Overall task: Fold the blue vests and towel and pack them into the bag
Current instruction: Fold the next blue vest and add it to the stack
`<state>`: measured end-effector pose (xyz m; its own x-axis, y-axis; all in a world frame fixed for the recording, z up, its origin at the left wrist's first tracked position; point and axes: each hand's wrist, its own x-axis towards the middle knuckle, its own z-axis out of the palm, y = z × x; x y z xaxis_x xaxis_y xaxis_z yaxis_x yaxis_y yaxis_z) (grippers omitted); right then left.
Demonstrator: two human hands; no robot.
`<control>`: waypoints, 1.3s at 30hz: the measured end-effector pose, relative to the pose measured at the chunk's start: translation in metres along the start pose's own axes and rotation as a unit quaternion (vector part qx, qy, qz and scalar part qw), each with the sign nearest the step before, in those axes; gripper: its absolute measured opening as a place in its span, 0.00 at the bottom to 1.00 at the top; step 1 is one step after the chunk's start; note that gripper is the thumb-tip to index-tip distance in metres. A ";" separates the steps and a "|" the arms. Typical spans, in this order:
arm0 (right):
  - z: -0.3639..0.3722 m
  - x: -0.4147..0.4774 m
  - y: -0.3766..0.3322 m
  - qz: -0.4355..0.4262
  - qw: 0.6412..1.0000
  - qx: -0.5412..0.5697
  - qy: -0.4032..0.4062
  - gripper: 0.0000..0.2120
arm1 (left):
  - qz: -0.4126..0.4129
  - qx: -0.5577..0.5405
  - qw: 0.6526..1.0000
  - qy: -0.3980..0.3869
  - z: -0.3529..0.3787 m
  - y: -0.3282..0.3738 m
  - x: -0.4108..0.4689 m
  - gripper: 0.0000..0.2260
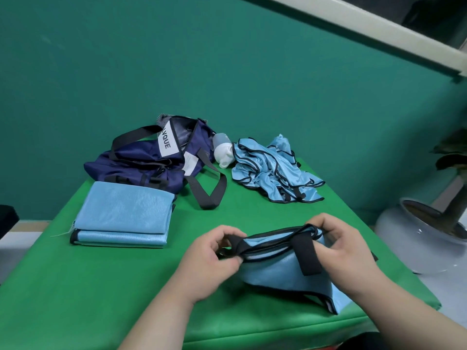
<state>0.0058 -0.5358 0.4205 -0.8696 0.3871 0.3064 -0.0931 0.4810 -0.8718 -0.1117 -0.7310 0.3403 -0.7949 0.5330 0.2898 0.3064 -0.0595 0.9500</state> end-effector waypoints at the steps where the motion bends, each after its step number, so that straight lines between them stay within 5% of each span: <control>1: -0.001 0.000 0.001 0.002 1.000 0.016 0.004 0.18 | -0.001 -0.020 1.000 0.008 0.003 0.002 0.000 0.20; 7: -0.008 0.001 0.005 -0.003 0.993 0.113 0.030 0.15 | -0.013 -0.103 0.994 0.020 0.011 0.007 0.000 0.18; 13: -0.016 0.002 0.012 0.014 0.992 0.122 0.027 0.24 | -0.031 -0.209 0.977 0.024 0.018 0.009 0.005 0.19; 16: -0.019 0.001 0.015 0.022 0.990 0.133 0.035 0.19 | -0.038 -0.230 0.972 0.014 0.022 0.011 0.005 0.17; 20: -0.022 -0.001 0.012 0.023 0.991 0.127 0.026 0.14 | -0.036 -0.219 0.975 0.008 0.022 0.017 0.003 0.13; 29: -0.039 0.000 -0.015 -0.015 0.994 0.103 -0.026 0.21 | -0.009 -0.180 0.983 0.034 0.019 0.053 -0.005 0.12; 39: -0.079 -0.012 -0.084 -0.102 0.982 0.150 -0.047 0.17 | 0.078 -0.060 0.995 0.031 0.009 0.160 -0.015 0.10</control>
<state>0.0619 -0.5188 0.5207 -0.8580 0.2253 0.4616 -0.3963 0.2814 -0.8739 -0.0464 -0.7409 0.4867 -0.7749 0.4565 0.4373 0.3666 -0.2390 0.8992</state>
